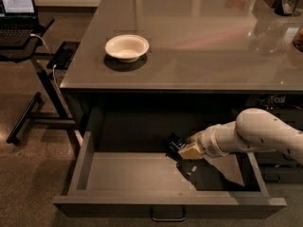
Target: Place rxbar blueberry into top drawer
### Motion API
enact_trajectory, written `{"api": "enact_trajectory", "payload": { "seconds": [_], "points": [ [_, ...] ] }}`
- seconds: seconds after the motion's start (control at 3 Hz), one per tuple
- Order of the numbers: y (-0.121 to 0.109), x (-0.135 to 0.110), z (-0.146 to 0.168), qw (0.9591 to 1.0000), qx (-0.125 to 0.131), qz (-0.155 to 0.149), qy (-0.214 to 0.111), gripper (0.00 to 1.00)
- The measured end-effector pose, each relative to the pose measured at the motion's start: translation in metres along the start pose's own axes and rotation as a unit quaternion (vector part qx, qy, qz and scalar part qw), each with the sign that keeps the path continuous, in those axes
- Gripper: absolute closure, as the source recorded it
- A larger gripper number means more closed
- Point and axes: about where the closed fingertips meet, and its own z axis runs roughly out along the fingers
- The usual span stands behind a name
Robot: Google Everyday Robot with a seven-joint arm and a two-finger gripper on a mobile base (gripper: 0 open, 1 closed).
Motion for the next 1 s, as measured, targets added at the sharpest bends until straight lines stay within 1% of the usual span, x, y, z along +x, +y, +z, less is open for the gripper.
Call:
{"api": "enact_trajectory", "payload": {
  "seconds": [0.67,1.0],
  "points": [
    [0.0,0.0,0.0,1.0,0.0,0.0,0.0,0.11],
    [0.0001,0.0,0.0001,1.0,0.0,0.0,0.0,0.0]
  ]
}}
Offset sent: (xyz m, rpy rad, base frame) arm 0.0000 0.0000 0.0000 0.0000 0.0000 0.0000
